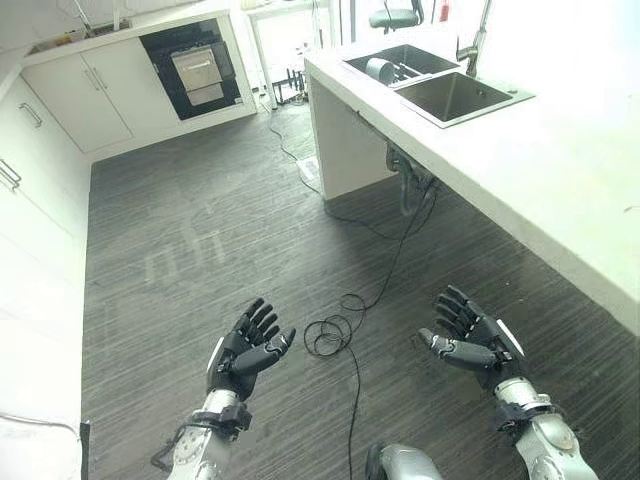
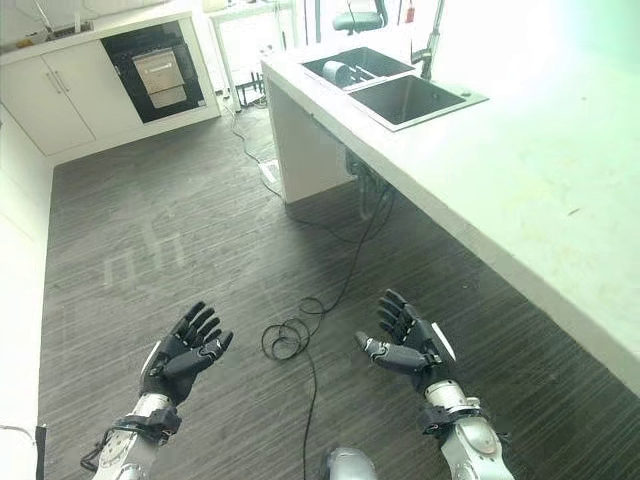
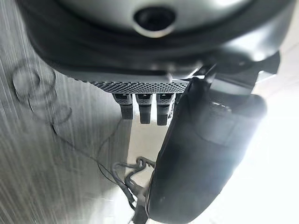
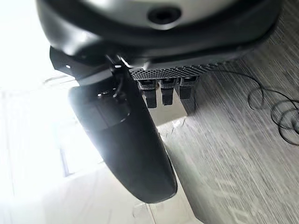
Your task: Place the dishes in the dishwasher.
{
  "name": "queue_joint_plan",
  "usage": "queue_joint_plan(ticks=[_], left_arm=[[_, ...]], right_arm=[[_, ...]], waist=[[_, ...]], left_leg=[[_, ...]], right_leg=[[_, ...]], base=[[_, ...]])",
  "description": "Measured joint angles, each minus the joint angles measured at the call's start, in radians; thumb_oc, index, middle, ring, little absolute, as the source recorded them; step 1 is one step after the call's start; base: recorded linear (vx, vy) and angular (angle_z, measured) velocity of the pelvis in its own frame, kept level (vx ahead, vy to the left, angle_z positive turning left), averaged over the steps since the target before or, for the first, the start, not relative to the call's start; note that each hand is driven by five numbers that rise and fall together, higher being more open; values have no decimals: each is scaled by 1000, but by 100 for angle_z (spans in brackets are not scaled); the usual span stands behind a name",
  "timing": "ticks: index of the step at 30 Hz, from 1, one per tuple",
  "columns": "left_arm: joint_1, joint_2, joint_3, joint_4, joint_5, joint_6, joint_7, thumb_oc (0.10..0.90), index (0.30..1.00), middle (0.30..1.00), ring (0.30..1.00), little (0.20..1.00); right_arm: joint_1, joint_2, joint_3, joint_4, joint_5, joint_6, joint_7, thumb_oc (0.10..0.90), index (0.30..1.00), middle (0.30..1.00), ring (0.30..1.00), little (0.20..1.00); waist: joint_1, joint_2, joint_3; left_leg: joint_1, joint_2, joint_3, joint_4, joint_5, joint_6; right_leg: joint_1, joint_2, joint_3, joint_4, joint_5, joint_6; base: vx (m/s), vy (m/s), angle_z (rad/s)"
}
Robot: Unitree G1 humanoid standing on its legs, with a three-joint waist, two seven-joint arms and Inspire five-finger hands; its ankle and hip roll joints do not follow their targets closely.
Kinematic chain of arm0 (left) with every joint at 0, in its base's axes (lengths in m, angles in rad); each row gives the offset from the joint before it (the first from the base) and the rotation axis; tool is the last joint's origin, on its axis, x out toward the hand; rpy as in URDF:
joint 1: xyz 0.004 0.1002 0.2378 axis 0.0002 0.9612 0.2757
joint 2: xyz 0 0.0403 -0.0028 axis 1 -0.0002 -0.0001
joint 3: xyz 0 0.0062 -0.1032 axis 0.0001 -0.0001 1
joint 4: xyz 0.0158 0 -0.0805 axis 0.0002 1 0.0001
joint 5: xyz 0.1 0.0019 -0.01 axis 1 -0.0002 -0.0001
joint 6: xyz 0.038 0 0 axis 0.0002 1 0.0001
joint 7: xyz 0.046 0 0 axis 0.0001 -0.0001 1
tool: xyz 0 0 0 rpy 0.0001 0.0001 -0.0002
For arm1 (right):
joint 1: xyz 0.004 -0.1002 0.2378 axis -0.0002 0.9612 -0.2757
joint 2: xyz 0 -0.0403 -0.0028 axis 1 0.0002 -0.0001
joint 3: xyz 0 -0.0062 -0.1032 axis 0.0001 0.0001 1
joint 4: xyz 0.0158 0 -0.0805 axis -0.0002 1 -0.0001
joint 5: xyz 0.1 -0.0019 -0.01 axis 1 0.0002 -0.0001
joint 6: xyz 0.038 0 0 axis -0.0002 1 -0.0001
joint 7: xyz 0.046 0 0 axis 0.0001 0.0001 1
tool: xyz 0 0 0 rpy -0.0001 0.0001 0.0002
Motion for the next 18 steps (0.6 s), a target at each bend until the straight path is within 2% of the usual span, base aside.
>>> queue_joint_plan(ticks=[1, 2, 3, 4, 5, 6, 7, 8, 9, 10, 11, 12, 14, 15, 16, 17, 18], left_arm=[[9, 8, -4, 0, -29, -2, -1, 800, 900, 900, 900, 900], [20, 25, -6, -5, -39, -25, -5, 800, 900, 900, 900, 900], [9, 28, -13, -5, -59, -32, -12, 800, 900, 900, 900, 900], [-12, -6, -22, -13, -66, -52, -19, 800, 900, 900, 900, 900], [-24, -33, 13, -68, -68, -94, -35, 800, 900, 900, 900, 900], [-55, -26, -1, -37, -66, -84, -45, 800, 900, 900, 900, 900], [-55, -29, -6, -33, -67, -84, -53, 800, 900, 900, 900, 900], [-41, -28, -9, -38, -67, -85, -66, 800, 900, 900, 900, 900], [-18, -28, -8, -50, -67, -87, -69, 800, 900, 900, 900, 900], [-2, -30, -8, -53, -68, -90, -66, 800, 900, 900, 900, 900], [-14, -17, -6, -40, -68, -89, -59, 800, 900, 900, 900, 900], [-15, -16, 6, -35, -70, -89, -50, 800, 900, 900, 900, 900], [-22, -14, 18, -49, -77, -89, -44, 800, 900, 900, 900, 900], [-35, -6, 32, -52, -83, -89, -45, 800, 900, 900, 900, 900], [-51, 3, 48, -54, -103, -89, -44, 800, 900, 900, 900, 900], [-70, 19, 63, -54, -105, -87, -43, 800, 900, 900, 900, 900], [-83, 28, 81, -55, -105, -85, -44, 800, 900, 900, 900, 900]], right_arm=[[2, -1, 9, 1, -5, 1, 12, 800, 900, 900, 900, 900], [1, -12, 24, -14, -36, -3, 30, 800, 900, 900, 900, 900], [6, -10, 25, -14, -36, -3, 31, 800, 900, 900, 900, 900], [11, -32, 19, -24, -35, -4, 33, 800, 900, 900, 900, 900], [43, -109, 19, -144, -37, -2, 69, 800, 900, 900, 900, 900], [65, -109, 3, -121, -38, 10, 77, 800, 900, 900, 900, 900], [76, -111, 2, -99, -39, 25, 77, 800, 900, 900, 900, 900], [104, -115, 0, -100, -38, 23, 80, 800, 900, 900, 900, 900], [114, -126, 1, -100, -39, 24, 86, 800, 900, 900, 900, 900], [118, -131, -2, -102, -39, 23, 95, 800, 900, 900, 900, 900], [105, -113, -8, -91, -39, 25, 94, 800, 900, 900, 900, 900], [91, -100, 6, -95, -38, 27, 95, 800, 900, 900, 900, 900], [84, -96, 8, -146, -38, 27, 107, 800, 900, 900, 900, 900], [79, -74, 13, -160, -38, 28, 110, 800, 900, 900, 900, 900], [62, -53, 22, -166, -38, 28, 112, 800, 900, 900, 900, 900], [37, -25, 32, -168, -39, 27, 111, 800, 900, 900, 900, 900], [10, -7, 48, -168, -40, 28, 111, 800, 900, 900, 900, 900]], waist=[[-6, -13, 7], [-27, -22, 12], [-44, -13, 11], [-99, 103, 28], [-96, 140, 55], [-106, 141, 57], [-96, 118, 67], [-91, 108, 61], [-79, 107, 57], [-70, 111, 52], [-49, 105, 48], [-23, 79, 37], [-3, 78, 11], [5, 52, -3], [8, 36, -13], [21, 34, -14], [38, 35, -13]], left_leg=[[-2, -1, 57, -202, 21, 30], [43, -30, 148, -487, 69, 82], [47, -58, 156, -559, 75, 92], [5, -9, 77, -570, 62, 92], [-136, 106, -18, -429, 34, 45], [-167, 151, -34, -418, 51, 21], [-163, 164, -20, -412, 54, 19], [-143, 156, 4, -433, 54, 29], [-105, 149, 37, -461, 40, 62], [-65, 134, 43, -497, 26, 96], [-46, 113, 44, -484, 63, 115], [-17, 85, 83, -484, 68, 116], [-7, 40, 82, -472, 153, 139], [-6, 7, 73, -461, 160, 149], [-2, -29, 55, -474, 142, 171], [5, -52, 38, -493, 128, 191], [22, -67, 29, -513, 124, 198]], right_leg=[[58, 9, -23, -39, -23, 26], [142, 31, -50, -87, -53, 40], [172, 36, -80, -85, -65, 104], [92, 96, -49, 70, -60, 312], [-3, -3, 86, 205, -162, 129], [27, -7, 48, 197, -182, 137], [76, -13, 42, 167, -187, 134], [124, -34, 32, 132, -194, 146], [163, -29, 30, 109, -202, 171], [205, -42, 22, 90, -213, 200], [245, -58, 15, 67, -216, 214], [286, -89, 16, 37, -206, 239], [326, -129, 2, 30, -171, 290], [331, -166, -12, 58, -167, 291], [301, -198, -13, 117, -161, 287], [285, -206, -23, 97, -191, 299], [266, -206, -39, 50, -191, 302]], base=[[250, 216, -128], [254, 282, -80], [266, 295, -56], [503, 422, -67], [346, 351, -41], [368, 389, -51], [95, 192, 15], [248, 324, 2], [245, 335, 18], [297, 401, 16], [257, 343, 12], [242, 320, 17], [195, 249, 45], [182, 219, 69], [200, 237, 71], [228, 259, 61], [231, 255, 54]])
